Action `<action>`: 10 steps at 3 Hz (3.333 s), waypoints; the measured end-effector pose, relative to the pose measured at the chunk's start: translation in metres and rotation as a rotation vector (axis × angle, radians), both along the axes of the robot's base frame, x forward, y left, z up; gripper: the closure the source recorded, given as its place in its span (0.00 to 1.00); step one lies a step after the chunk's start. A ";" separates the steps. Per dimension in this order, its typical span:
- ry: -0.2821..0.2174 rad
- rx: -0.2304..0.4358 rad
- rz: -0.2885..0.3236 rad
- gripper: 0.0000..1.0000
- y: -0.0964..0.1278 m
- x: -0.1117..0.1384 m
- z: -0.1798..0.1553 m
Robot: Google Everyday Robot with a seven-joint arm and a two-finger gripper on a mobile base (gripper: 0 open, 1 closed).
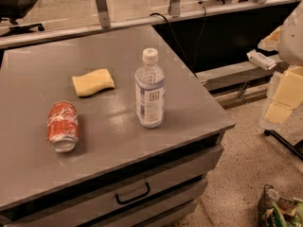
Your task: Move blue plastic bottle near coke can
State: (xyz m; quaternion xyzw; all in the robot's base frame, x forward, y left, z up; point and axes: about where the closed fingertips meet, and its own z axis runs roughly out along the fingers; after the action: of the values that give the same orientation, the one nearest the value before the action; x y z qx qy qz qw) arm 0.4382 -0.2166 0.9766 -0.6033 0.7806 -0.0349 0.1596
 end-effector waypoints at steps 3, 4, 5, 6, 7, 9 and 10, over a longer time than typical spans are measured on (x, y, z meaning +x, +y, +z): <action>-0.037 0.122 0.100 0.00 0.040 0.029 0.005; -0.045 0.252 0.179 0.00 0.077 0.052 0.001; 0.004 0.388 0.249 0.00 0.114 0.061 -0.013; 0.071 0.509 0.325 0.00 0.146 0.058 -0.029; 0.089 0.613 0.420 0.00 0.177 0.051 -0.039; 0.079 0.733 0.602 0.26 0.241 0.045 -0.043; 0.069 0.742 0.630 0.49 0.254 0.047 -0.042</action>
Offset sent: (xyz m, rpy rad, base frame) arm 0.0146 0.0178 -0.0017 0.1031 0.0124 0.0629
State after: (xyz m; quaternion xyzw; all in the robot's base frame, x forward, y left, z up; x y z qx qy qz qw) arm 0.4852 0.0374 0.9346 -0.7133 0.5248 0.3155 0.3408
